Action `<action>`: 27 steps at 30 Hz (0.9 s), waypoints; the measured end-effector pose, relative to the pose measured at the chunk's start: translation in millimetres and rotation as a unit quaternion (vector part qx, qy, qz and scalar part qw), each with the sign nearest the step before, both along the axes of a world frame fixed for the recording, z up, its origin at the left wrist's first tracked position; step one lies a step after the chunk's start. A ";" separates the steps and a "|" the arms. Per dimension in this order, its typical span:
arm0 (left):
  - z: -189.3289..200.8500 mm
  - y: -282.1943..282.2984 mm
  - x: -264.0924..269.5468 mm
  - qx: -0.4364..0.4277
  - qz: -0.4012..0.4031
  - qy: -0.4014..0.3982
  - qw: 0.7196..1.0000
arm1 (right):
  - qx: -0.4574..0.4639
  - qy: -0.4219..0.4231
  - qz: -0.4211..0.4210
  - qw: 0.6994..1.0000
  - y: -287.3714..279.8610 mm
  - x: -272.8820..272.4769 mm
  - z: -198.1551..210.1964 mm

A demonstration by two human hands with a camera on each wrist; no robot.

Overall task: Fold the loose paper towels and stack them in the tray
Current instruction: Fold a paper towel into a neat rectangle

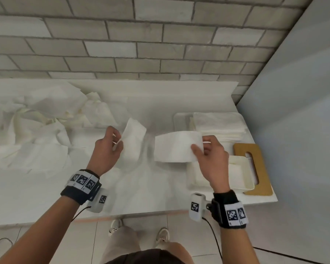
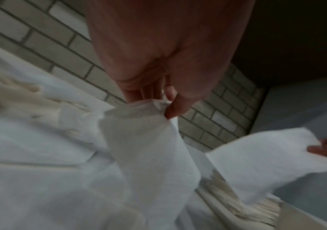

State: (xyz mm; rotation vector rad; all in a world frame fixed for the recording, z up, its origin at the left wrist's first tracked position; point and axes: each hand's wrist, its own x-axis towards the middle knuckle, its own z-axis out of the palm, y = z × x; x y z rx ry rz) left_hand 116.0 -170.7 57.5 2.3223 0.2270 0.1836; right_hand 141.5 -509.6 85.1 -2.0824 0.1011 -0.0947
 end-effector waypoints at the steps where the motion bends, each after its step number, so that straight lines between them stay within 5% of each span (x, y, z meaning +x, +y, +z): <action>1: 3.8 -11.1 1.6 0.000 -0.028 -0.014 1.000 | -0.014 0.008 -0.012 1.000 -23.8 -5.5 0.4; 8: 26.6 -95.8 16.9 -0.018 -0.156 -0.046 0.987 | -0.134 0.081 -0.100 0.983 -124.6 -29.5 -52.5; 15: 44.6 -160.1 32.5 -0.030 -0.196 -0.039 0.979 | -0.240 0.077 -0.049 0.966 -134.8 -37.0 -54.8; 17: 51.1 -171.9 32.6 -0.037 -0.220 -0.040 0.974 | -0.198 0.016 -0.049 0.979 -135.1 -39.7 -37.9; 19: 57.7 -182.2 31.8 -0.049 -0.252 -0.042 0.966 | -0.055 -0.039 -0.038 0.997 -124.5 -43.5 -7.5; 22: 65.8 -201.0 31.2 -0.071 -0.313 -0.046 0.946 | 0.105 -0.016 0.044 0.993 -105.7 -42.5 30.0; 27: 55.4 -211.6 45.4 -0.053 -0.316 0.001 0.947 | 0.026 -0.008 -0.023 0.999 -114.4 -21.4 10.2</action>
